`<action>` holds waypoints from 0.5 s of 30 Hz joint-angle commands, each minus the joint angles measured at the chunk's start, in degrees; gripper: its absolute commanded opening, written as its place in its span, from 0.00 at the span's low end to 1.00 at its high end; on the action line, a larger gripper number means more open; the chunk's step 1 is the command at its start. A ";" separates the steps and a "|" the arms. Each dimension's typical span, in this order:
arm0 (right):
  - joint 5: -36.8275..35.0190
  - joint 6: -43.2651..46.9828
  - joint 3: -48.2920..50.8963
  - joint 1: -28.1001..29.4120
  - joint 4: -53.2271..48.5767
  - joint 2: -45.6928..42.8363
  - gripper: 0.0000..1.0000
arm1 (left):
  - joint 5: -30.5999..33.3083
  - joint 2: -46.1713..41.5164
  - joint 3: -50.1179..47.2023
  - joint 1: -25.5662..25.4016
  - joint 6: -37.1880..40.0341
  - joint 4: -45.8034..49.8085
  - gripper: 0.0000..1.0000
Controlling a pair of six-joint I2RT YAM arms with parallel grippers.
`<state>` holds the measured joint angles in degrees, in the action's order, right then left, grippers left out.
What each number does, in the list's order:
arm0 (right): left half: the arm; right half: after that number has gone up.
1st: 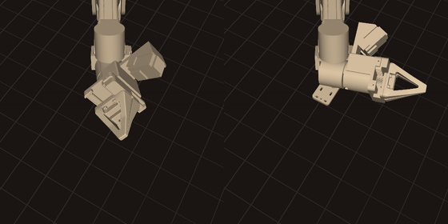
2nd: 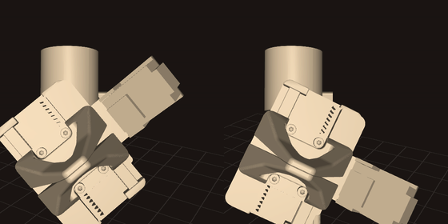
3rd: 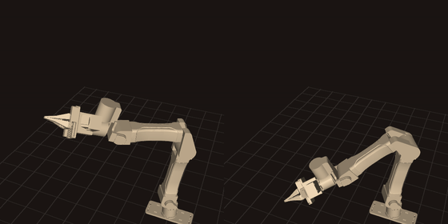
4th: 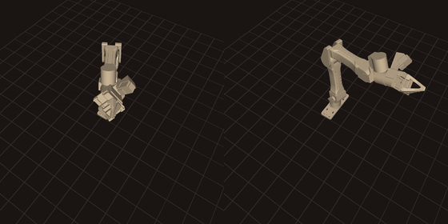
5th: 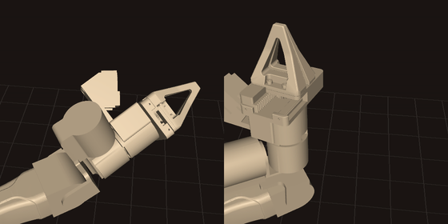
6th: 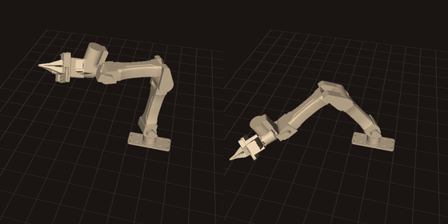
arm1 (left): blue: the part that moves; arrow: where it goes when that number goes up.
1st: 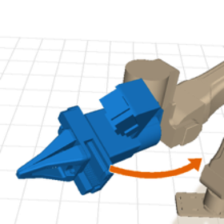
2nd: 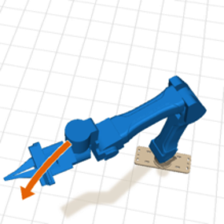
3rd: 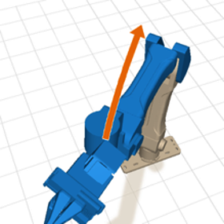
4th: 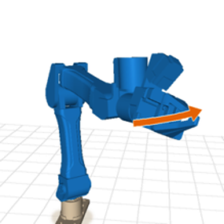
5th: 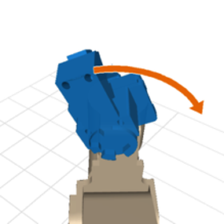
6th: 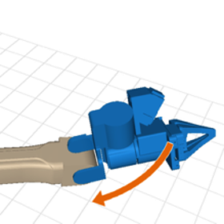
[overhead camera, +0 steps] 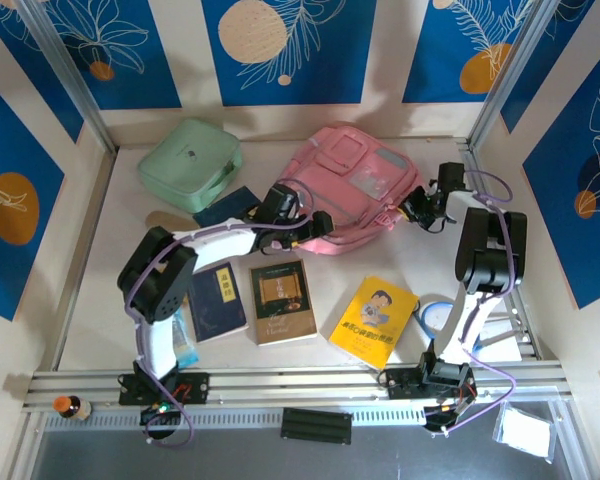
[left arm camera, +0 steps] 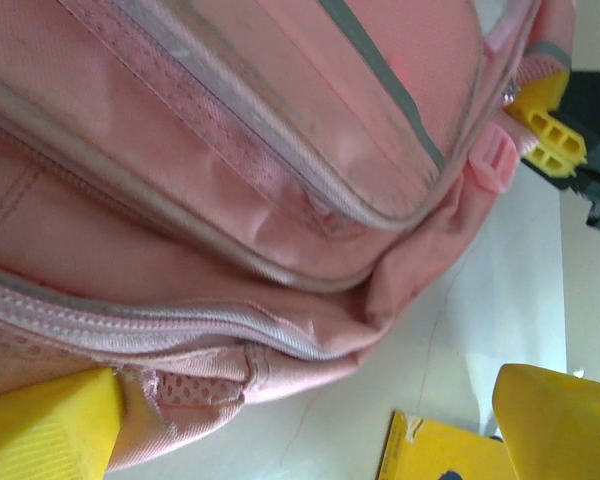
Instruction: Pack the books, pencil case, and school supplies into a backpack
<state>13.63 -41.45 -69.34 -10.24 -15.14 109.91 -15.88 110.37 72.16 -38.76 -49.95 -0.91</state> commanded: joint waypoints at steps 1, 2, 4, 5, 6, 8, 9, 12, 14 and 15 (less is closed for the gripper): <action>3.23 -0.80 5.47 -1.83 -1.17 -7.31 0.06 | -1.39 2.86 1.99 0.10 -1.61 -2.85 0.94; 3.60 -0.82 6.93 -2.04 -1.23 -9.27 0.06 | -1.10 3.51 2.66 0.46 -1.28 -2.81 0.94; 3.77 -1.04 9.47 -2.24 -1.39 -12.67 0.06 | -1.08 5.19 4.99 1.32 0.02 -1.12 0.95; 3.97 -1.44 10.78 -2.24 -1.30 -14.36 0.06 | -1.15 6.23 6.41 2.03 0.85 -0.01 0.94; 4.76 -2.11 12.03 -2.11 -0.96 -15.75 0.06 | -1.02 7.03 7.81 2.66 1.86 0.88 0.94; 6.69 -3.56 13.94 -1.58 -0.06 -17.55 0.06 | 0.10 8.20 10.16 4.16 3.65 2.44 0.94; 7.68 -4.44 14.82 -1.09 0.61 -18.22 0.06 | 0.74 8.73 11.51 4.89 4.79 3.74 0.94; 9.32 -7.88 16.65 0.66 2.88 -19.60 0.06 | 3.81 8.48 14.67 7.13 8.12 8.80 0.94; 8.98 -10.70 17.46 1.68 4.54 -20.61 0.06 | 6.48 6.27 14.96 7.82 10.32 11.87 0.94; 8.46 -11.98 17.57 2.17 5.04 -21.17 0.06 | 8.46 4.51 14.58 7.85 11.68 13.79 0.94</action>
<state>16.29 -48.60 -52.38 -9.67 -12.69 91.70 -13.21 118.21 85.43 -31.90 -43.70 5.54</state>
